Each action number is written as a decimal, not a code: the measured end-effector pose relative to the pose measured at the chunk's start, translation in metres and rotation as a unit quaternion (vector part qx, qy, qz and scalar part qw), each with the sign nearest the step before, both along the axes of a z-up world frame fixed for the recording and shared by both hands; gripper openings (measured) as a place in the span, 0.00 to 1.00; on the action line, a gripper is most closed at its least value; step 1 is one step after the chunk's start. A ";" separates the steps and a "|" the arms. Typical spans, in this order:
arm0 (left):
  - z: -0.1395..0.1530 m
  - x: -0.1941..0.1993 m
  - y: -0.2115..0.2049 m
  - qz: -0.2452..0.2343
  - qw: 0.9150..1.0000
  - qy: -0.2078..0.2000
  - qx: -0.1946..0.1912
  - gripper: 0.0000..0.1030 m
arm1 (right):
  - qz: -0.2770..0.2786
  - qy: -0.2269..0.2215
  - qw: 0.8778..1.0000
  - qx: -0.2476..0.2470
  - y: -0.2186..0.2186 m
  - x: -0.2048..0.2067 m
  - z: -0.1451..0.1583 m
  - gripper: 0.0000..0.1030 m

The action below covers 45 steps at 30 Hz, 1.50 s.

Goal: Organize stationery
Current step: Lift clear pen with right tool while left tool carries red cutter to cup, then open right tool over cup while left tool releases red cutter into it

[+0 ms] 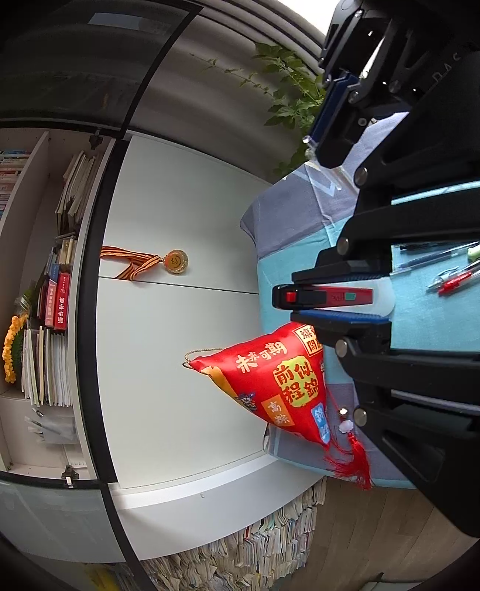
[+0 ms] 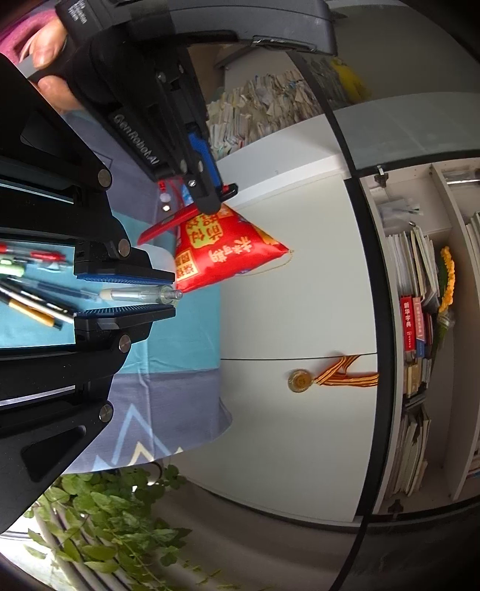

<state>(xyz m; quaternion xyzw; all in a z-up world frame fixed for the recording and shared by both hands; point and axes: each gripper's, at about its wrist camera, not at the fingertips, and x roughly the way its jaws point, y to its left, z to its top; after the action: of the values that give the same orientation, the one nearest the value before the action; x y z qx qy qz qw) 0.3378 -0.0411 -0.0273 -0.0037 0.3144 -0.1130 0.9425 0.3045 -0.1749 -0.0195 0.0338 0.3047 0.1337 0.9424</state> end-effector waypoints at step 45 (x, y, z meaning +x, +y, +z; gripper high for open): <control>-0.077 0.058 0.008 0.003 0.995 0.100 -0.014 0.12 | 0.017 0.104 0.994 0.029 0.021 0.096 -0.075 0.11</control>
<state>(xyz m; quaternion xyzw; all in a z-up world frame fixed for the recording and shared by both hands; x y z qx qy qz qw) 0.3960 -0.0330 -0.1047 -0.0289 0.4051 -0.1136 0.9067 0.4010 -0.1539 -0.0948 0.0696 0.3976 0.1540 0.9019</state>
